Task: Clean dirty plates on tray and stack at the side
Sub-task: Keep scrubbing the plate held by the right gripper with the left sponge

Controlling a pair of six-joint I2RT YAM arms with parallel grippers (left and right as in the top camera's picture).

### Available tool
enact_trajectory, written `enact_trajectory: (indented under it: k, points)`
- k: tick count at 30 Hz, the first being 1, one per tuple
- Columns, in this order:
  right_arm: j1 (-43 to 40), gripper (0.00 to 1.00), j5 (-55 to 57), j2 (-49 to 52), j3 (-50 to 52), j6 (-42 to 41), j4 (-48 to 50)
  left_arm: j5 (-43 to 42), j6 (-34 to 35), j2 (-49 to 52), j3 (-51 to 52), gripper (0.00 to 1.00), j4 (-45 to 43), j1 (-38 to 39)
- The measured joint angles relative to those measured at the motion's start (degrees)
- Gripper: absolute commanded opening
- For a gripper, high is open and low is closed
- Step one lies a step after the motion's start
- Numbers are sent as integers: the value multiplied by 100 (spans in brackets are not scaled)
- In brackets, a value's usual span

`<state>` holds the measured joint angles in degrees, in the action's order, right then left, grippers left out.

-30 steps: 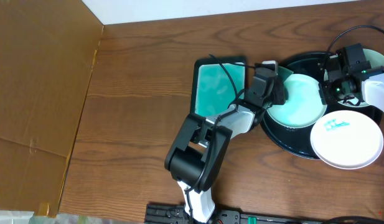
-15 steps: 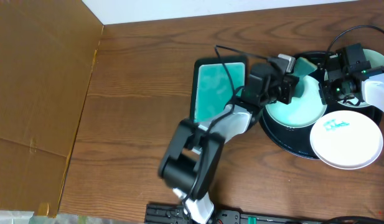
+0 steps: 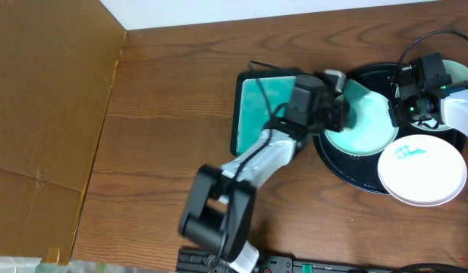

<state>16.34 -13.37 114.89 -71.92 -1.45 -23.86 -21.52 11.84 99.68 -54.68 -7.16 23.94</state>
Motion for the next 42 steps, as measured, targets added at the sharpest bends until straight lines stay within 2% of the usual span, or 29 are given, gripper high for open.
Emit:
enact_trajectory:
  k: [5, 12, 30, 34, 42]
  points:
    - [0, 1, 0, 0, 0, 0, -7, 719, 210, 678, 0, 7, -356, 243]
    - [0, 1, 2, 0, 0, 0, -28, 1784, 269, 1010, 0, 7, -857, 245]
    - [0, 1, 9, -31, -4, -2, -195, 2345, -597, 1602, 0, 7, -2682, 284]
    - [0, 1, 7, -31, -4, -2, -195, 2369, -654, 1591, 0, 7, -2660, 284]
    - [2, 1, -37, -31, -7, 46, -184, 2629, -951, 1283, -2, 7, -1812, 293]
